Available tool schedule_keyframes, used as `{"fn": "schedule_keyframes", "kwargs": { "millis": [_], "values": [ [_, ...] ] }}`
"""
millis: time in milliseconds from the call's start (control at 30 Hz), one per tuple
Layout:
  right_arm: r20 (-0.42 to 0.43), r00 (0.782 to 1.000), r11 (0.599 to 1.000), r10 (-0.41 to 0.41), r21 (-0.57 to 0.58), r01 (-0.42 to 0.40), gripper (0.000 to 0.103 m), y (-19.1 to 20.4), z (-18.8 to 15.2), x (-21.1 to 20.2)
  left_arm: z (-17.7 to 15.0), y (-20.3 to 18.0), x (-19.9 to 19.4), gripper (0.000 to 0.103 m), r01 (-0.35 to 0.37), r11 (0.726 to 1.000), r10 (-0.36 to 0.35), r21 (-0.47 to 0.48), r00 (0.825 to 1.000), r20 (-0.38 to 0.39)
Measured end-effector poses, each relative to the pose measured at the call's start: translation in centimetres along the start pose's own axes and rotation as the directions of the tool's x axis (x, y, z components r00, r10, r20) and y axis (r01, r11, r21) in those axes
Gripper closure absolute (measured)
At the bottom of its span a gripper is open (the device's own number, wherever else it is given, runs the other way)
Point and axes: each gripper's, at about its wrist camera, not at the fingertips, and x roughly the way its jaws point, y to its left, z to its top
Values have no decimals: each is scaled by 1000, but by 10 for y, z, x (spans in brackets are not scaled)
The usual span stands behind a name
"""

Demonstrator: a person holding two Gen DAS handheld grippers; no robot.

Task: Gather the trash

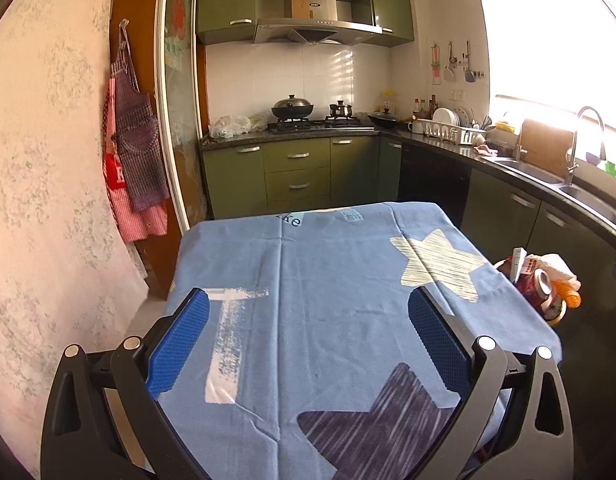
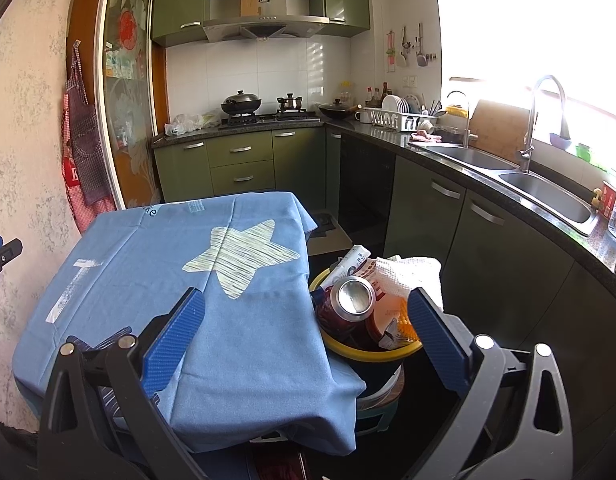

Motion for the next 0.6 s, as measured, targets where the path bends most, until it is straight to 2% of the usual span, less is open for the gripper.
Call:
{"fn": "schedule_keyframes", "kwargs": {
  "millis": [167,300,433,600],
  "values": [
    [-8,1000,1000,11,-13,-11,7,3,0,7,5,7,14,5,12,1000,-13,-24,999,-33],
    [-26,999,999,36,-39,-37,7,14,11,28,11,19,42,5,5,999,-8,-39,998,-69],
    [-77,995,997,56,-49,-60,7,28,30,78,16,34,96,5,-38,998,33,-41,994,-104],
    [-199,976,989,92,-99,-113,7,64,42,173,16,48,175,5,-50,998,41,-45,983,-177]
  ]
}}
